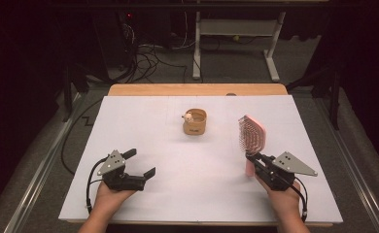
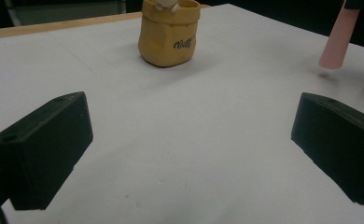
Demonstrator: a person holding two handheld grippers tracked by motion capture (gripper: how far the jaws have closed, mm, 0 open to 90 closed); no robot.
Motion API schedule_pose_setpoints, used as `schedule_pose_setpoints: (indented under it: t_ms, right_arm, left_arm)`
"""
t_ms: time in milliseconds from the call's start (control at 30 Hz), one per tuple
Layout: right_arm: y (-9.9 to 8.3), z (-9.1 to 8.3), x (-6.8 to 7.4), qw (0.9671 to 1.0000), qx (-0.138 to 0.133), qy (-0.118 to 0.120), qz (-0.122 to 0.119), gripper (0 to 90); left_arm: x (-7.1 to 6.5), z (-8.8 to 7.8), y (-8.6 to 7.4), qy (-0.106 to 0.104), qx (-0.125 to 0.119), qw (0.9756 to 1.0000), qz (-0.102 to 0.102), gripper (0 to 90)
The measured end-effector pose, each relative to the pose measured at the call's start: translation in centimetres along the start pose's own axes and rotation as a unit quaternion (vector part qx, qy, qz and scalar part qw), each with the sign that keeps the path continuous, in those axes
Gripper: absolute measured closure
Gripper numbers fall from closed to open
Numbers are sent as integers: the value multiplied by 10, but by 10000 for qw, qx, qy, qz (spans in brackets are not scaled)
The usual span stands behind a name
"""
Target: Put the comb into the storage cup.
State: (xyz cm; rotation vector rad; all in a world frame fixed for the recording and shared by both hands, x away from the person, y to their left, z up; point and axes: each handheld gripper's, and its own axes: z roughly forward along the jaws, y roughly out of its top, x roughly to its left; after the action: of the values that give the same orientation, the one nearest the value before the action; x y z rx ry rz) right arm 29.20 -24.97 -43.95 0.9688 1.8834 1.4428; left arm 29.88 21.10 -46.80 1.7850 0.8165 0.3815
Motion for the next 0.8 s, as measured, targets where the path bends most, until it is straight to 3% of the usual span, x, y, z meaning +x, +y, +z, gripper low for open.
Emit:
schedule_pose_setpoints:
  t_ms: [333,800]
  right_arm:
    - [5,14,4,10000,50,5,40,816]
    - [27,39,2,9998,-16,38,191,816]
  left_arm:
    - [1,-1,0,-53,-33,10000,6,0]
    - [1,-2,0,-77,-49,10000,37,0]
